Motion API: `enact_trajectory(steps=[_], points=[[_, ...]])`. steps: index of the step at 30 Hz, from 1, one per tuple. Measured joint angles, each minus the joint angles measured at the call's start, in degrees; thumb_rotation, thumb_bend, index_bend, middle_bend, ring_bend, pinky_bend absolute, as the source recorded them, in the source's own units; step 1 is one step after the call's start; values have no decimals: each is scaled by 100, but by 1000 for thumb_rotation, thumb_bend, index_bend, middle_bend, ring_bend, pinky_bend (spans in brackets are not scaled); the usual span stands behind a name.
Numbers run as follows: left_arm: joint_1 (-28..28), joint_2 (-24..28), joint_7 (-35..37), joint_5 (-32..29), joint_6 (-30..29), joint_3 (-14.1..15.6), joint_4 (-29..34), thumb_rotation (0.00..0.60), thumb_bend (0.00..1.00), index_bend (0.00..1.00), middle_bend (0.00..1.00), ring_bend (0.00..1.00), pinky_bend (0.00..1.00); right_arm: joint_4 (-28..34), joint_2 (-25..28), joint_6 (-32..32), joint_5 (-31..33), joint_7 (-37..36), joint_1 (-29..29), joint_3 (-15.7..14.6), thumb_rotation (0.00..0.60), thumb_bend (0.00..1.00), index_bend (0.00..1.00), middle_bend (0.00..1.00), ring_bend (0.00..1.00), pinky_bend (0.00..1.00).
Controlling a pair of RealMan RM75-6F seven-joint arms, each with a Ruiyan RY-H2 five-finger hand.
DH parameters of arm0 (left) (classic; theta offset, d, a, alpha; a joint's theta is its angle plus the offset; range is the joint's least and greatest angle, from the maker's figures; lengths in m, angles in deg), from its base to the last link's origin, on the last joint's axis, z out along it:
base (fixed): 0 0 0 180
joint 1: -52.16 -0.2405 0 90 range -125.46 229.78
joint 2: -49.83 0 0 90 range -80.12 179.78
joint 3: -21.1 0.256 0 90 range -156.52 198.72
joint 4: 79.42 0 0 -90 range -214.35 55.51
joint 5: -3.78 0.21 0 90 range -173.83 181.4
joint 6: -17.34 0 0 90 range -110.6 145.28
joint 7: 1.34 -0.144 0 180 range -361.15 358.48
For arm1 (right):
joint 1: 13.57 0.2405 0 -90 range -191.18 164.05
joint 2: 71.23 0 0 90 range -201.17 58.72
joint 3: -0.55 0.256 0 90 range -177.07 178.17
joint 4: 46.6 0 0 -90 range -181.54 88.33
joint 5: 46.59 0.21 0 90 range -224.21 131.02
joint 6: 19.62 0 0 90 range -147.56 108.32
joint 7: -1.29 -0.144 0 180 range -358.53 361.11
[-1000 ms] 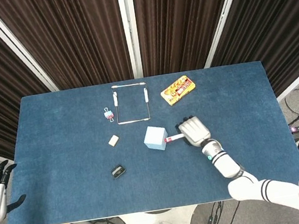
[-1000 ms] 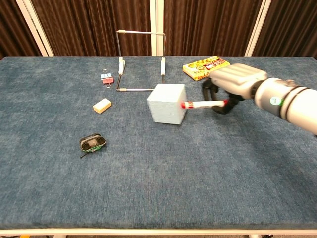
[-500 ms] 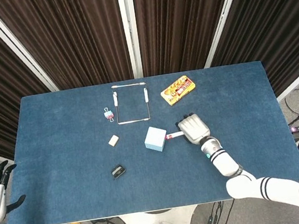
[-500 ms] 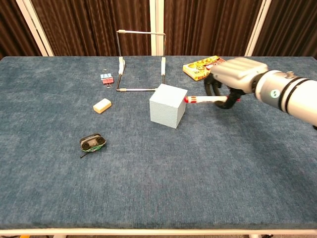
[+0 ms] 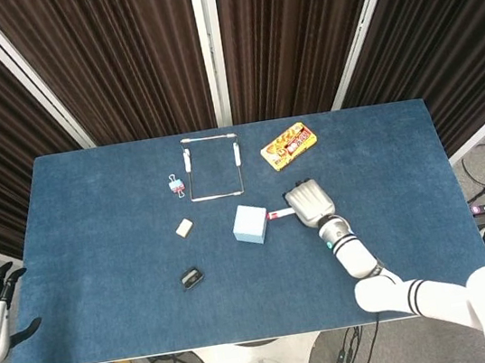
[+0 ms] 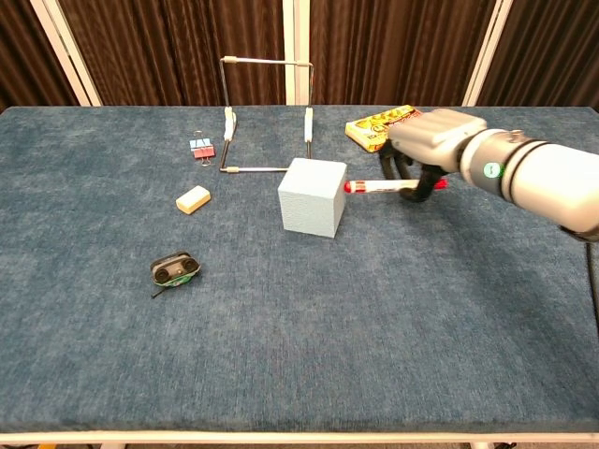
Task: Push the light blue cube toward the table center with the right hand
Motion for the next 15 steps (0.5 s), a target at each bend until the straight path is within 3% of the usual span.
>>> enact_trajectory(steps=[15], points=[[-23, 8, 16, -48, 36, 0, -42, 600, 125, 246, 219, 135, 137, -344, -747, 172, 452, 397, 882, 212, 600, 477, 706, 686, 314, 353]])
